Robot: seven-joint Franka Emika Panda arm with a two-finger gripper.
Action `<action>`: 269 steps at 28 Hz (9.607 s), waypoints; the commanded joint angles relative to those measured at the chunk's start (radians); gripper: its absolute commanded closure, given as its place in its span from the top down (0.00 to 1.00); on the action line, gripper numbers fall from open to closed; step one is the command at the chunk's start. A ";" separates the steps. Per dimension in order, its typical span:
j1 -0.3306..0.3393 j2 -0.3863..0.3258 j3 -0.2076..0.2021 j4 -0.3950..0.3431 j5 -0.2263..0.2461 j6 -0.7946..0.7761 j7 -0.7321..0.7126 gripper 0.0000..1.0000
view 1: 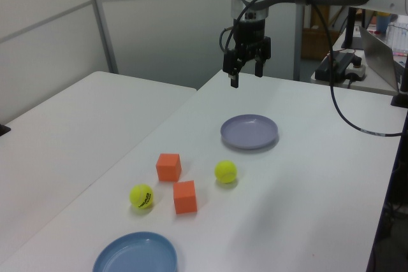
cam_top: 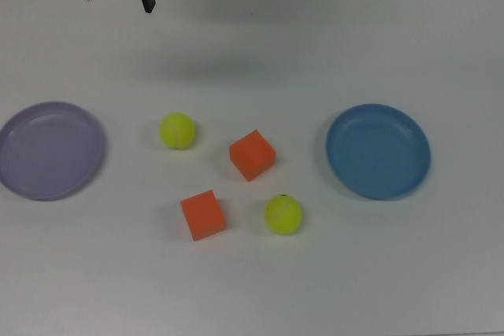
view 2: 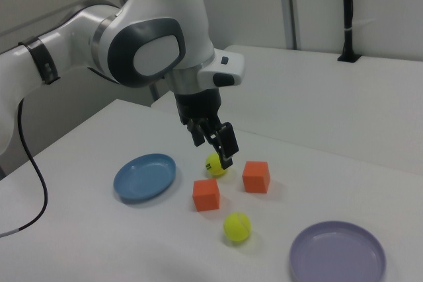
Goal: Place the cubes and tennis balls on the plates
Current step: 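Lower the open gripper onto the orange cube nearest the blue plate, then grasp the orange cube and lift it toward the blue plate, then lower the cube onto the blue plate and open the gripper, then move the gripper over the second orange cube and grasp it, then carry the second cube and stack it on the first cube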
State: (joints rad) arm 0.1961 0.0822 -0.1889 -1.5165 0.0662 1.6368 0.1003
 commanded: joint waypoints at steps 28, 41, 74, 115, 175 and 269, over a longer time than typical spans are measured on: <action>0.043 0.162 0.161 -0.169 0.043 0.325 -0.577 1.00; 0.105 0.289 0.163 -0.166 0.041 0.500 -0.680 1.00; 0.134 0.426 0.197 -0.140 0.027 0.637 -0.617 0.00; 0.243 0.446 0.440 -0.082 -0.249 0.716 0.084 0.00; 0.068 0.472 0.094 0.076 0.144 0.630 -0.507 1.00; 0.213 0.335 0.468 -0.083 -0.339 0.557 0.438 0.00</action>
State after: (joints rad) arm 0.4198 0.4295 0.2526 -1.5549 -0.2224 2.1470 0.4816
